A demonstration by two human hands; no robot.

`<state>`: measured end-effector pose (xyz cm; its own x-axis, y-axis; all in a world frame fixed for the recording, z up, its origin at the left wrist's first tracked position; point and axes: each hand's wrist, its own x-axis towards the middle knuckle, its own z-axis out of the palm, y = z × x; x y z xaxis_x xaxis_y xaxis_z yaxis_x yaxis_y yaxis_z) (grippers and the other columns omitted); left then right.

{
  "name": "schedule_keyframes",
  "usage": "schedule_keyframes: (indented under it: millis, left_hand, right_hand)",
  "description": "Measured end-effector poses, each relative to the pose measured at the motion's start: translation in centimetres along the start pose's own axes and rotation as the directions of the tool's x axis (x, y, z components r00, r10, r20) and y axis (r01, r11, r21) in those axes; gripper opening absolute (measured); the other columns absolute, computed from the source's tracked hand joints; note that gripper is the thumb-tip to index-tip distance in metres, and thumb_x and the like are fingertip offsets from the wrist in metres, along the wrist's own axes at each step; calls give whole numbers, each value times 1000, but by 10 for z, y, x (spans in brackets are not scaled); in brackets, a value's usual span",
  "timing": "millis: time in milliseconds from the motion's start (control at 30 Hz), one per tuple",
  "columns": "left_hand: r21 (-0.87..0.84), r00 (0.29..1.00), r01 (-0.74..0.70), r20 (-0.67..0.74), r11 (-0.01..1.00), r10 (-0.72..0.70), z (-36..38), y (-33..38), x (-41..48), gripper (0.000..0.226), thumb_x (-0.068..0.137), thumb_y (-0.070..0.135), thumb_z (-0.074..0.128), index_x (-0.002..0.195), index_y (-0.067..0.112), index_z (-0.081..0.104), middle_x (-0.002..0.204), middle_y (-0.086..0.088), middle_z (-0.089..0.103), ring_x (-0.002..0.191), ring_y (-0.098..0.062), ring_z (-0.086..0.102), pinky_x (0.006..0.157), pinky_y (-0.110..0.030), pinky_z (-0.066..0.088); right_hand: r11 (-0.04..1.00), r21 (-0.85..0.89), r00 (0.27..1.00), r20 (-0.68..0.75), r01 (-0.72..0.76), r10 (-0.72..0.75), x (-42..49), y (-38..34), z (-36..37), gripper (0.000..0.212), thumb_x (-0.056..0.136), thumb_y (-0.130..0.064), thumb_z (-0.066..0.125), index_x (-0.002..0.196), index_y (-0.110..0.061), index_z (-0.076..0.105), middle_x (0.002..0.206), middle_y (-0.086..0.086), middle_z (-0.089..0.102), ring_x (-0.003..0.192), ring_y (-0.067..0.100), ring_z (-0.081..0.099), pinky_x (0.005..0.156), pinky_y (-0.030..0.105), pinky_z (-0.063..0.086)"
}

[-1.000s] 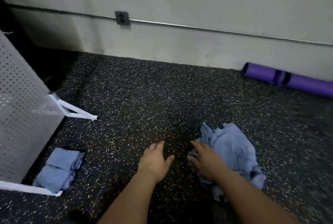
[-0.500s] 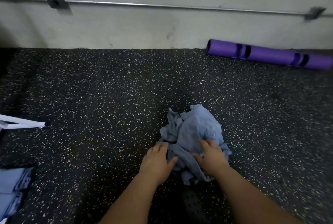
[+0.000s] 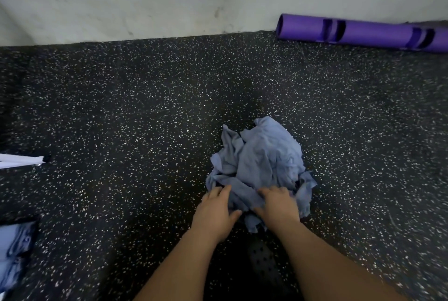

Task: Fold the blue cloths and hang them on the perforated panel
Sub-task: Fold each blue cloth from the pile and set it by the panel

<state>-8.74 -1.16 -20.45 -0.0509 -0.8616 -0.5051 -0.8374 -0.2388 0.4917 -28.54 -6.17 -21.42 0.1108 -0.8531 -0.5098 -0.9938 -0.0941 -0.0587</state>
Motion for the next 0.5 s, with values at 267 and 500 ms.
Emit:
schedule_keyframes:
  millis: [267,500]
  left_hand:
    - [-4,1000,-5,-27,1000,5,-14,-4,0,83,100,51,66,168,28,23,170,4,31,151,-26,33,120,-43,40]
    - [-1,991,-73,-109,997,73,-59,12,-9,83,100,47,68,167,29,24,167,4,32,152,-26,33,123,-43,36]
  right_hand:
    - [994,23,970,-214,-109,112,1,-5,-11,27,103,-46,54,117,-32,73,126,-2,61,124,25,49,96,40,48]
    - [935,346,959,-232,-78,166,-14,3,-73,15,101,-44,62,112,-36,69,102,-1,70,98,22,64,79,37,56]
